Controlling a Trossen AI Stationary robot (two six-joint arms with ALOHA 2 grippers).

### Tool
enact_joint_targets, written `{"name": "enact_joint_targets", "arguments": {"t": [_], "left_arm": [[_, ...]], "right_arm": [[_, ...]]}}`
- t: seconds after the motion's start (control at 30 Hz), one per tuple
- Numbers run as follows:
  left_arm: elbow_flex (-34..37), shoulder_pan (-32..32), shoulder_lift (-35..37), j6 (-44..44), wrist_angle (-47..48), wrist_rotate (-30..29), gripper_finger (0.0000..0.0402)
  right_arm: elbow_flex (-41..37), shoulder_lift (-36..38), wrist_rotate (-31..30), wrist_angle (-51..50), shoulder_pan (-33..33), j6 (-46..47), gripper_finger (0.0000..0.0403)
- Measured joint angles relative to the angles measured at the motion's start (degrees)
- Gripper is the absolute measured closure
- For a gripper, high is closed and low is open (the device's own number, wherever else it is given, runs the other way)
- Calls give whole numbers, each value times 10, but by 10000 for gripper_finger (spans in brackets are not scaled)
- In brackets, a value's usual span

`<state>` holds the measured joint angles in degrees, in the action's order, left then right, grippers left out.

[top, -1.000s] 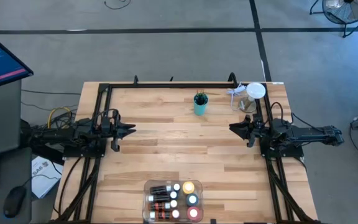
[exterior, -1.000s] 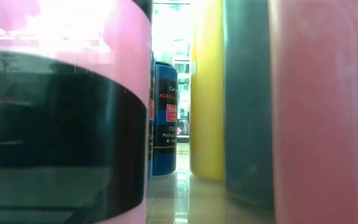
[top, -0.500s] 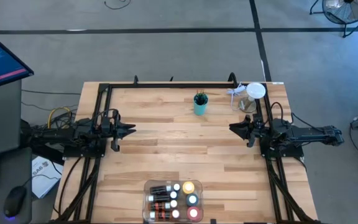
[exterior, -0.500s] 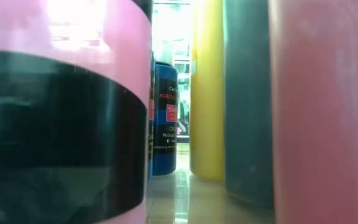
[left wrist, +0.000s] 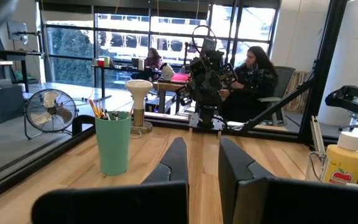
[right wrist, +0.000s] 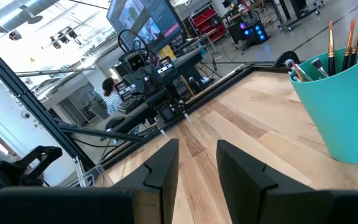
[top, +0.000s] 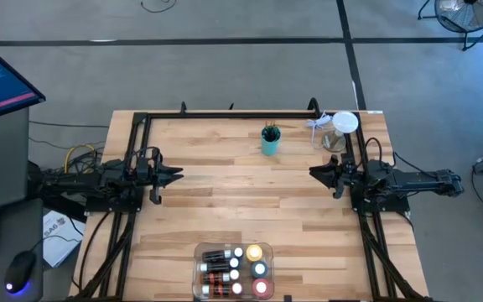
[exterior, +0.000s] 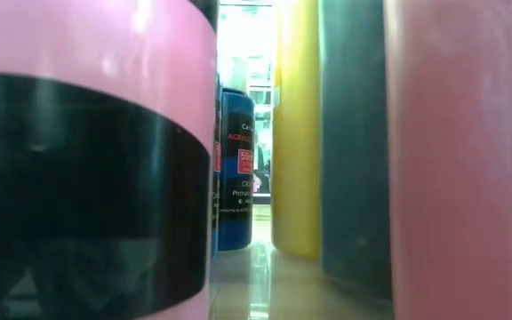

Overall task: Pick & Place Paint Supplies
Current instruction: Return to Home Position

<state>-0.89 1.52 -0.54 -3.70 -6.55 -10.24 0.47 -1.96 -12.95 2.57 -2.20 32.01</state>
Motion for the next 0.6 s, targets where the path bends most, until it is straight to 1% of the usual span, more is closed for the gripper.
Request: {"name": "enact_joint_targets", "arguments": {"t": [0.4, 0.6], "left_arm": [[0, 0, 0, 0, 0, 0, 400], [0, 0, 0, 0, 0, 0, 400]], "right_arm": [[0, 0, 0, 0, 0, -4, 300], [0, 0, -55, 6, 18, -58, 300]]}}
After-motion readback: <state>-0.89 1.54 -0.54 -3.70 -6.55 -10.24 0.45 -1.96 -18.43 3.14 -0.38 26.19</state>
